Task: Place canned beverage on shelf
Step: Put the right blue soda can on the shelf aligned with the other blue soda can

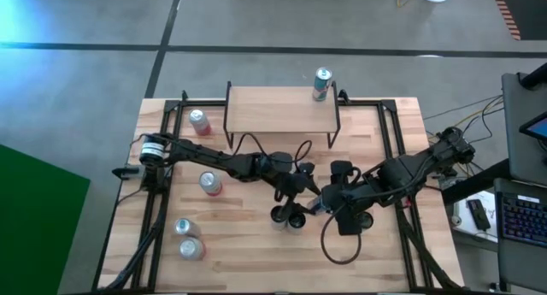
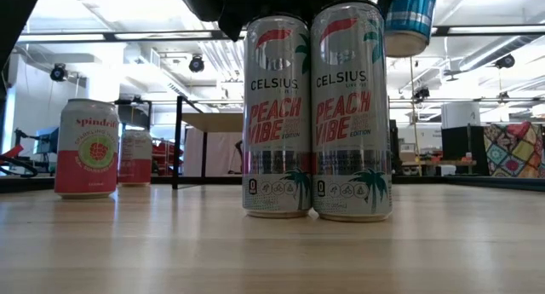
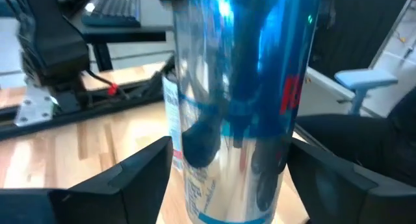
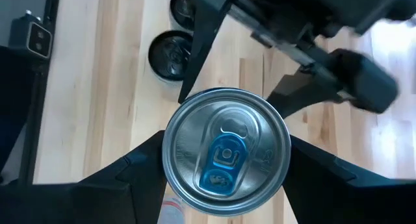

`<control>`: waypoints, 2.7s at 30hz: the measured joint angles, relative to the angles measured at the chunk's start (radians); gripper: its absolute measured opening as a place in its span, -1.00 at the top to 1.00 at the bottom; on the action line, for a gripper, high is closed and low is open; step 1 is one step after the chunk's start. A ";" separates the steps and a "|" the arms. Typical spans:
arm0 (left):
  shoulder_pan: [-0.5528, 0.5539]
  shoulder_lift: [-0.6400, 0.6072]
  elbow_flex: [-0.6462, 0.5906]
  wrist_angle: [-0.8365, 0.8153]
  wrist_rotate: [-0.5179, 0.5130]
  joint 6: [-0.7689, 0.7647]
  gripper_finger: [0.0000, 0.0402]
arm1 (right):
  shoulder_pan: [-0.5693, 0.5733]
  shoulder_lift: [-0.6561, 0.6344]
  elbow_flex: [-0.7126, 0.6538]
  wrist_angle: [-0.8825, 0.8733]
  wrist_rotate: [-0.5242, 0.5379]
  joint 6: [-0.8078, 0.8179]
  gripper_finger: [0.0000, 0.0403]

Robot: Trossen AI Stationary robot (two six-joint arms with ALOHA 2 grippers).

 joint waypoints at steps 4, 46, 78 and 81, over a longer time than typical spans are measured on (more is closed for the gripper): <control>0.000 -0.002 0.000 0.031 0.012 -0.011 -0.54 | 0.000 0.001 0.000 0.003 0.001 -0.020 -0.20; 0.017 0.002 0.000 0.046 -0.176 -0.013 -0.20 | -0.010 -0.047 0.007 -0.029 0.233 -0.005 -0.48; 0.188 -0.008 -0.171 0.475 -0.190 -0.153 -0.12 | -0.156 -0.697 -1.022 1.278 0.476 -0.230 -0.54; 0.187 -0.009 -0.171 0.478 -0.190 -0.144 -0.12 | -0.250 -0.716 -1.049 1.335 0.300 -0.201 -0.54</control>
